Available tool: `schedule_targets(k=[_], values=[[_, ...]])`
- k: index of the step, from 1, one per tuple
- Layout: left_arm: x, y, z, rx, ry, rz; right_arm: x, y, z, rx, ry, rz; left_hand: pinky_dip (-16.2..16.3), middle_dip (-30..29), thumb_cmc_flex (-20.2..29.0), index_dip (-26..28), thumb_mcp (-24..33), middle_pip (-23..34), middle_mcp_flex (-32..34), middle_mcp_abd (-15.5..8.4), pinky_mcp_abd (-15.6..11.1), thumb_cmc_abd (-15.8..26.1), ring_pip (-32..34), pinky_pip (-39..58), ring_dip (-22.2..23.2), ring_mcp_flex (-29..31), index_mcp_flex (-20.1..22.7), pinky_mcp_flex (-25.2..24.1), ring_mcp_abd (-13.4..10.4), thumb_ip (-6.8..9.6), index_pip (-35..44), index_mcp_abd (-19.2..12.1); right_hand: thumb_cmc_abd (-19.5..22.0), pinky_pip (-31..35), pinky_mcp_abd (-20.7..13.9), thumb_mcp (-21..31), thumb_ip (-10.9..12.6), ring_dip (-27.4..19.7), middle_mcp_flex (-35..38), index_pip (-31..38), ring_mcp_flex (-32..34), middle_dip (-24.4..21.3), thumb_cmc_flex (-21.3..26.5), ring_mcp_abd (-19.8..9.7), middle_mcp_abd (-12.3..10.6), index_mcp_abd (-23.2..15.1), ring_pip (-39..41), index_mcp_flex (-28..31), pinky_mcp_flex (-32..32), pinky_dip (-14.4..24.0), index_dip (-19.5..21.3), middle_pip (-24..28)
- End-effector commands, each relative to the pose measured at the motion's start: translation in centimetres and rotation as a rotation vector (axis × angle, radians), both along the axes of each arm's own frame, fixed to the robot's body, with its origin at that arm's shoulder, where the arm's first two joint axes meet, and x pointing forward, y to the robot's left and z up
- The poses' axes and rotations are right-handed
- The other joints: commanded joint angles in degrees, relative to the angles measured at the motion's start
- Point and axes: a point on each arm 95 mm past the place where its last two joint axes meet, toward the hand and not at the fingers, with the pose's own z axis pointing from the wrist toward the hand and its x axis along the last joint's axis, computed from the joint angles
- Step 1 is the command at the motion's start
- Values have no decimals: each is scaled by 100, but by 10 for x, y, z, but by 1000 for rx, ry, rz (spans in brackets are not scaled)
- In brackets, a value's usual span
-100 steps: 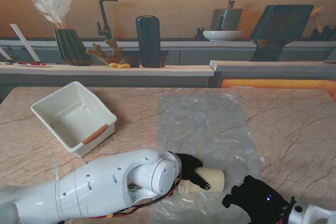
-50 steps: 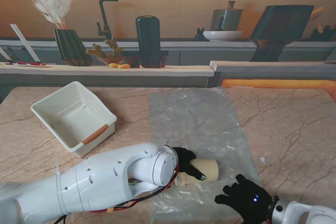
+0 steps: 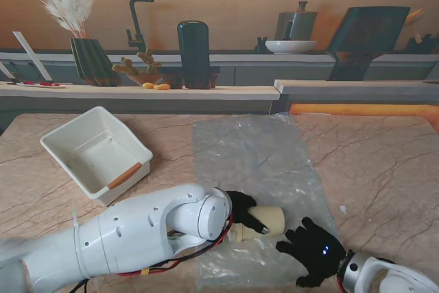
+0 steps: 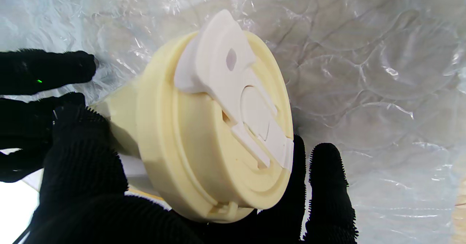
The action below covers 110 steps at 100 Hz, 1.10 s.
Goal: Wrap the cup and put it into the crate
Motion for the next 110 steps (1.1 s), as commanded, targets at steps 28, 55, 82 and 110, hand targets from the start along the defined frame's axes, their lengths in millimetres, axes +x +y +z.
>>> schedule_targets(k=[28, 55, 82, 110], values=[[-8, 12, -21, -5, 29, -8, 7, 2, -13, 65, 15, -2, -67, -42, 424, 130, 325, -58, -100, -185, -40, 114, -729, -116, -426, -103, 169, -79, -104, 305, 94, -363, 632, 1279, -14, 865, -122, -83, 1702, 1960, 1426, -399, 2525, 104, -88, -1028, 679, 1414, 628, -401, -1695, 360], [-16, 13, -13, -80, -28, -42, 7, 2, -8, 128, 3, -4, -70, -36, 456, 162, 332, -27, -82, -233, -48, 72, -729, -133, -413, -73, 205, -80, -146, 303, 196, -425, 1019, 1422, -4, 719, -160, -213, 2030, 2009, 1721, -566, 2937, 143, -62, -1018, 540, 1696, 687, -485, -1750, 205], [-23, 14, -3, -195, -135, -77, 7, 2, 3, 198, -44, 5, -115, -33, 433, 186, 323, 2, -48, -295, -37, -23, -741, -229, -411, -8, 256, -86, -218, 291, 299, -502, 1042, 1479, -11, 683, -184, -238, 2095, 2029, 1810, -584, 2956, 147, -58, -965, 534, 1719, 703, -511, -1756, 230], [-26, 17, 1, -276, -172, -60, 10, 3, 13, 266, -69, -4, -119, -38, 131, 196, 268, 8, 9, -285, -37, 75, -740, -242, -398, 47, 324, -81, -203, 253, 379, -530, 924, 1656, -14, 839, -223, -74, 2284, 2083, 2050, -452, 2993, 156, 77, -748, 1029, 1844, 812, -550, -1809, 572]])
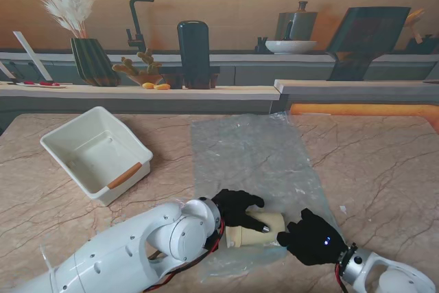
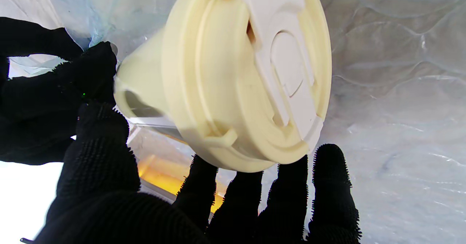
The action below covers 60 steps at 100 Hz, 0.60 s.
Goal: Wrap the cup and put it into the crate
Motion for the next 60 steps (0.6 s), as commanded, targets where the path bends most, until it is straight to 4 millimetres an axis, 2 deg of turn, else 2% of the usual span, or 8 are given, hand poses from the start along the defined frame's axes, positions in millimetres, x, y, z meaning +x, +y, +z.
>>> schedule_targets(k=[1, 28, 39, 60], values=[[-4, -3, 2, -24, 2, -6, 1, 5, 6, 23, -9, 9, -52, -39, -189, 60, -28, 6, 12, -80, -20, 85, -58, -53, -33, 56, 76, -44, -104, 175, 179, -170, 111, 234, -2, 202, 91, 131, 125, 167, 221, 77, 333, 57, 146, 55, 287, 163, 38, -65, -19, 231], [-5, 8, 9, -95, -26, -14, 6, 5, 15, 96, 17, -41, -88, -54, -392, 49, -49, -22, 160, -65, -28, 224, -51, -114, -33, 150, 242, -27, -107, 160, 190, -191, 0, 405, 15, 338, 101, 225, 256, 154, 398, 181, 348, 125, 312, 296, 631, 271, 138, -59, -83, 414], [-7, 12, 14, -112, -21, -59, 10, 5, 16, 119, 35, -84, -253, -103, -596, 16, -47, -130, 195, -43, -36, 231, -144, -357, -93, 159, 354, 9, -127, 161, 128, -186, -52, 511, 35, 411, 110, 238, 310, 136, 465, 207, 346, 172, 380, 393, 731, 324, 187, -45, -109, 456], [-13, 21, 19, -80, -3, -151, 17, 5, 14, 174, 91, -172, -358, -180, -868, -19, -65, -274, 328, -20, -51, 251, -277, -479, -214, 237, 458, 29, -125, 157, 8, -184, -147, 697, 84, 552, 137, 228, 383, 90, 554, 227, 340, 274, 512, 614, 868, 407, 225, -42, -156, 511]])
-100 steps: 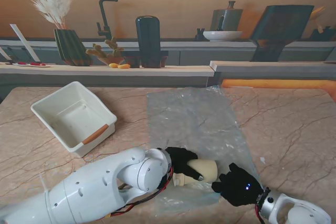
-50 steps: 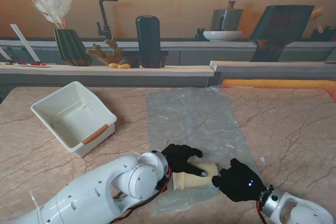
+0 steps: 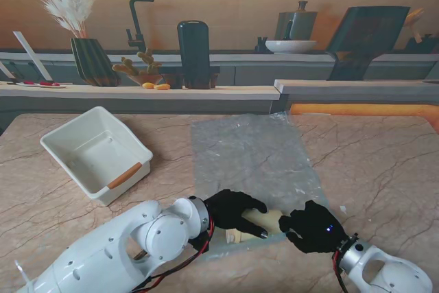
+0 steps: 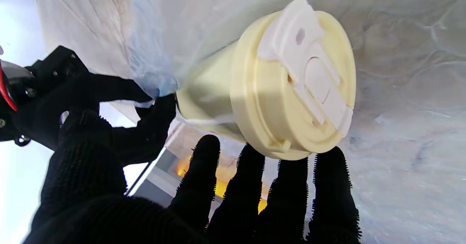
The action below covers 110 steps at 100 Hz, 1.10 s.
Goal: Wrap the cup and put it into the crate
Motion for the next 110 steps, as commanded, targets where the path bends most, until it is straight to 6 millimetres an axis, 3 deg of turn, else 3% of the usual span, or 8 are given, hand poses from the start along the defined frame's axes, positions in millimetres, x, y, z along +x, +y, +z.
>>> schedule_targets(k=[1, 21, 51, 55, 62, 73, 103, 110], values=[[-3, 3, 0, 7, -3, -9, 3, 3, 1, 7, -13, -13, -102, -13, -216, -23, -55, -124, 65, -18, -55, 169, 42, -112, -35, 97, 15, 5, -97, 152, -3, -125, -129, 248, 77, 292, 138, 84, 197, 88, 253, 81, 337, 104, 218, 94, 241, 195, 17, -37, -23, 192], [-5, 4, 2, 93, -51, -91, 7, 3, -1, 50, 13, -61, -278, -92, 52, -187, 77, -264, -58, -30, -130, -552, -104, -381, -174, 57, -206, 38, -130, 226, -327, 84, -171, 369, 95, 362, 153, 70, 224, 67, 292, 85, 331, 146, 279, 186, 315, 237, 39, -42, -35, 226], [-10, -1, -4, 157, -115, -115, 10, 3, 1, 79, 18, -79, -300, -132, 564, -343, 335, -189, -41, 8, -154, -716, -24, -382, -198, 239, -261, 252, -160, 265, -472, 213, -200, 493, 95, 417, 177, 43, 256, 43, 353, 90, 318, 167, 319, 257, 402, 260, 80, -74, -34, 278], [-10, -1, -5, 169, -135, -115, 10, 3, 1, 85, 20, -83, -281, -126, 734, -353, 509, -87, 17, -3, -183, -724, 85, -312, -163, 326, -235, 341, -187, 256, -422, 191, -201, 504, 98, 421, 180, 39, 254, 41, 358, 90, 315, 168, 327, 276, 409, 262, 84, -79, -34, 282], [-10, -2, -6, 180, -158, -106, 11, 3, 1, 92, 22, -88, -370, -128, 487, -356, 2095, 83, 125, -40, -227, -1080, 200, -88, -181, 475, -184, 444, -256, 204, -239, 150, -205, 526, 103, 428, 187, 34, 264, 36, 368, 93, 312, 172, 333, 287, 425, 261, 93, -86, -36, 296], [-9, -2, -7, 194, -153, -98, 12, 3, 2, 98, 21, -94, -460, -123, 786, -282, 3023, 268, 243, -109, -364, -1119, 328, 117, -199, 647, -183, 595, -359, 267, -7, 33, -206, 548, 106, 435, 195, 27, 263, 31, 376, 92, 309, 172, 336, 291, 440, 257, 95, -94, -36, 305], [-2, 0, -15, 208, -162, -47, 16, 2, 3, 104, 13, -99, -517, -128, 1578, -18, 4420, 740, 875, -283, -648, -680, 836, 864, -228, 1356, -74, 1227, -590, 440, 956, -248, -178, 567, 93, 409, 198, 0, 228, 1, 342, 82, 277, 160, 303, 263, 443, 215, 75, -133, -43, 308], [1, 1, -18, 197, -165, -32, 18, 2, 4, 109, 7, -99, -492, -147, 1771, -8, 4592, 838, 1061, -314, -706, -722, 1003, 1031, -225, 1571, -24, 1456, -629, 377, 1128, -304, -174, 529, 76, 205, 208, -26, 162, -68, 234, 70, 116, 175, 231, 221, 396, 134, -16, -180, -95, 284]])
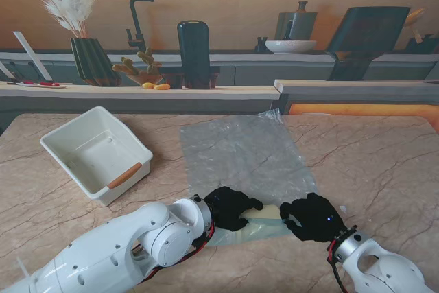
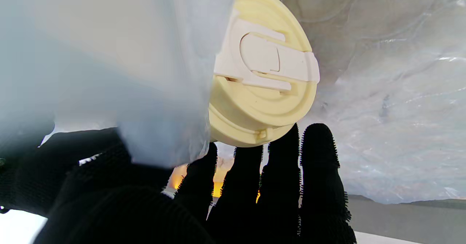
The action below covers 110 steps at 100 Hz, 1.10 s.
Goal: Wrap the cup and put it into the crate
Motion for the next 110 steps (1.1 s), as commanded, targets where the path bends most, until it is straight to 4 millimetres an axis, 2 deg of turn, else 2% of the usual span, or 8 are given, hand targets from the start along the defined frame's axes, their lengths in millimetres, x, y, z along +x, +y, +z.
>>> schedule_targets(k=[1, 10, 23, 30, 44, 75, 84, 110], values=[[0, 6, -18, 17, 35, 22, 2, 1, 1, 9, -8, 0, 6, 1, 648, 218, 588, 512, 382, -257, -150, 146, 474, 255, 43, 410, 379, 216, -222, 322, 850, -287, -84, 190, 77, -46, 229, -36, -16, -15, 44, 65, -26, 84, 93, -48, 149, -67, -130, -122, -43, 129], [4, 7, -22, -3, 43, 35, 4, 1, 2, 21, -21, 5, -23, -38, 959, 213, 690, 632, 564, -285, -266, 129, 643, 371, 6, 629, 399, 520, -269, 241, 1068, -314, -151, -96, 156, -422, 279, -143, -529, -310, -563, -51, -558, 172, 83, -42, -331, -552, -501, -217, -75, -219], [10, 9, -27, -11, 73, 63, 6, 1, 7, 20, -70, 31, -349, -131, 1358, 132, 715, 716, 623, -289, -256, 69, 713, 425, -3, 793, 357, 734, -317, 133, 1225, -336, 232, -907, 233, -723, 624, -417, -1661, -1973, -1709, -381, -1291, 176, 53, 53, -1602, -1040, -1152, -260, 975, -978], [13, 11, -29, -16, 100, 86, 6, 1, 11, 4, -94, 49, -802, -172, 1573, 44, 723, 702, 553, -283, -218, 3, 665, 530, -24, 752, 309, 706, -325, 68, 1258, -334, 294, -1372, 230, -913, 644, -703, -2282, -2247, -2327, -515, -1418, 175, 59, 25, -2301, -1500, -1509, -321, 1042, -1358], [19, 15, -34, -13, 129, 125, 5, 3, 18, -4, -171, 100, -990, -198, 1754, 10, 730, 627, 364, -296, -240, -13, 555, 318, -120, 572, 195, 630, -346, 54, 1218, -367, 376, -2139, 190, -1194, 673, -1137, -3229, -2485, -3136, -716, -1584, 61, 45, 0, -3246, -2247, -1999, -340, 1041, -1825], [27, 22, -43, 28, 147, 182, 0, 13, 30, -18, -365, 274, -1106, -252, 1729, -69, 870, 484, -133, -322, -369, 65, 306, -128, -255, 95, -70, 280, -320, 85, 1088, -353, 156, -2278, -49, -920, 710, -1223, -3089, -2093, -2837, -729, -1658, -239, -240, 166, -3291, -2234, -1536, -103, 1099, -1496], [29, 24, -44, 38, 145, 192, 0, 17, 30, -26, -342, 284, -838, -267, 1616, -144, 750, 448, -318, -332, -425, 218, 231, -376, -283, -98, -162, 124, -285, 274, 998, -337, 66, -2169, -85, -771, 670, -1225, -3037, -2122, -2791, -767, -1679, -191, -202, 283, -3258, -2208, -1509, -52, 1018, -1525], [32, 23, -49, 16, 111, 225, 15, 25, 20, -85, -243, 239, -600, -259, 651, -223, 422, 365, -650, -257, -405, 107, 142, -607, -270, -466, -398, -234, -176, 290, 788, -217, 38, -2557, 40, -884, 631, -1352, -3390, -2506, -3051, -881, -1735, 11, -23, 475, -3569, -2536, -1777, -220, 820, -1825]])
